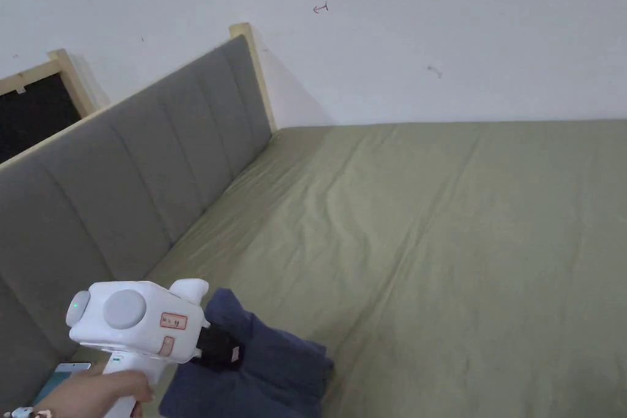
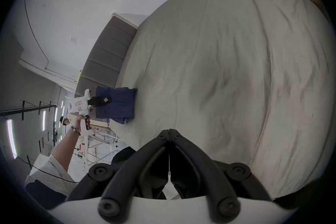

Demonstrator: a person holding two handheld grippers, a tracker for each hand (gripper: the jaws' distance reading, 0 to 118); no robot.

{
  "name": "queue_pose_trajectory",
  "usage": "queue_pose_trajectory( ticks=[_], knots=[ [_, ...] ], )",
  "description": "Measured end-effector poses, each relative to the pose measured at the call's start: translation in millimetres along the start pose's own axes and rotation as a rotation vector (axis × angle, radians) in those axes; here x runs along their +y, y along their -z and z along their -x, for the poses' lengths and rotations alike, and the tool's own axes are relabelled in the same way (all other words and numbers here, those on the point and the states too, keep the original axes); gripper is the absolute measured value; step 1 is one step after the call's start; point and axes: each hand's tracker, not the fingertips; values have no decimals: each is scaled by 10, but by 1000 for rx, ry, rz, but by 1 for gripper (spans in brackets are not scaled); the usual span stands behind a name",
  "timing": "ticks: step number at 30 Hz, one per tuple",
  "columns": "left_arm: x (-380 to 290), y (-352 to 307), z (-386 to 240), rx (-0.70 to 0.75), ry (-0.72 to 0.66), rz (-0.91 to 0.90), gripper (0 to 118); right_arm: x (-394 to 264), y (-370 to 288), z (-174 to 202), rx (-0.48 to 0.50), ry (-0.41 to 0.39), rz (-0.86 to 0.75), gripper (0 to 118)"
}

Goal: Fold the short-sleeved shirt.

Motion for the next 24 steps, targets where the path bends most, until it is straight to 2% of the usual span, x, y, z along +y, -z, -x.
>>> queue_pose_trajectory(
  ticks=[2, 3, 5, 6, 7, 9, 11, 14, 17, 18, 19, 20, 22, 24],
  knots=[
    [42, 53, 73, 99, 41, -5, 35, 13, 31, 4, -8, 3, 0, 0],
    [50, 58, 65, 151, 52, -7, 46, 13, 31, 5, -7, 7, -2, 0],
    [7, -16, -20, 220, 84, -55, 104, 23, 24, -2, 0, 12, -7, 0],
    [6, -50, -22, 245, 90, -74, 118, 28, 21, 0, 2, 13, -12, 0],
    [2, -72, -35, 252, 93, -72, 113, 33, 17, 2, 3, 13, -15, 0],
    [73, -238, -18, 262, 128, -136, 112, 46, 3, 3, 2, 11, -18, 0],
    [104, -339, -106, 278, 142, -128, 112, 52, -24, 2, -1, 6, -26, 0],
    [-54, -371, -306, 218, 149, -165, 112, 53, -102, -6, -4, -12, -45, 0],
    [-73, -422, -725, 160, 168, -120, 113, 48, -195, -17, -13, -30, -67, 0],
    [-83, -389, -893, 130, 179, -76, 110, 51, -227, -25, -14, -32, -73, 0],
    [-104, -361, -1050, 104, 196, -48, 96, 57, -257, -29, -16, -32, -77, 0],
    [-142, -350, -1347, 86, 212, -40, 72, 66, -302, -27, -18, -31, -86, 0],
    [-203, -271, -1740, 30, 223, -12, 5, 83, -397, -9, -20, -28, -95, 0],
    [-330, -282, -2241, -52, 214, -19, 4, 122, -494, 29, -42, -33, -91, 0]
  ],
)
